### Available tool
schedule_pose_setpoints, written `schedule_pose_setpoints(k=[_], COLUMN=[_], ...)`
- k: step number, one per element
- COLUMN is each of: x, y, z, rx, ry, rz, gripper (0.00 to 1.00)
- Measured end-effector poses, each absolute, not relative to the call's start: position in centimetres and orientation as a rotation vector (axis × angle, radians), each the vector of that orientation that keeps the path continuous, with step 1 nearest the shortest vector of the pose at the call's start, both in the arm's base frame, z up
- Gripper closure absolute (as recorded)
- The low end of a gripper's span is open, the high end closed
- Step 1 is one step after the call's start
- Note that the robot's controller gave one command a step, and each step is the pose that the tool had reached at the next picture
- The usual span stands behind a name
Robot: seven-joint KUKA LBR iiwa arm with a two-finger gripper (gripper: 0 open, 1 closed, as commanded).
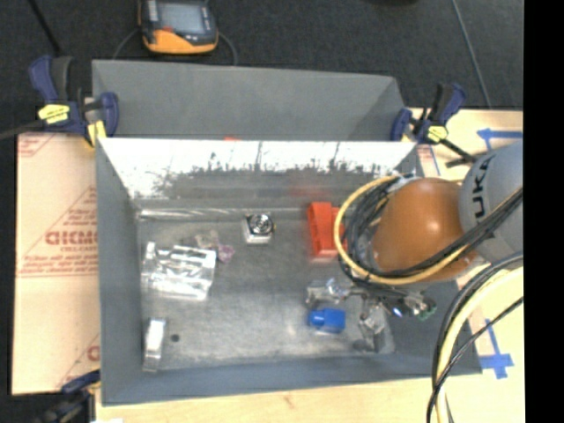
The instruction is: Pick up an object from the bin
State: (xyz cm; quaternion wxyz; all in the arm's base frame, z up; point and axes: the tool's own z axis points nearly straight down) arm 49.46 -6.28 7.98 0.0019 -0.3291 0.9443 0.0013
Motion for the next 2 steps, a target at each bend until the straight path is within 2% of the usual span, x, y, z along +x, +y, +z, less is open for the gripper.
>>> schedule_pose_setpoints(k=[1, 2], x=[49.5, 47.3], y=[-6.6, -5.9], z=[8.1, 20.8], rx=[-1.031, -0.986], ry=[2.963, 2.974], rz=[-0.002, -0.007], gripper=[1.0, 1.0])
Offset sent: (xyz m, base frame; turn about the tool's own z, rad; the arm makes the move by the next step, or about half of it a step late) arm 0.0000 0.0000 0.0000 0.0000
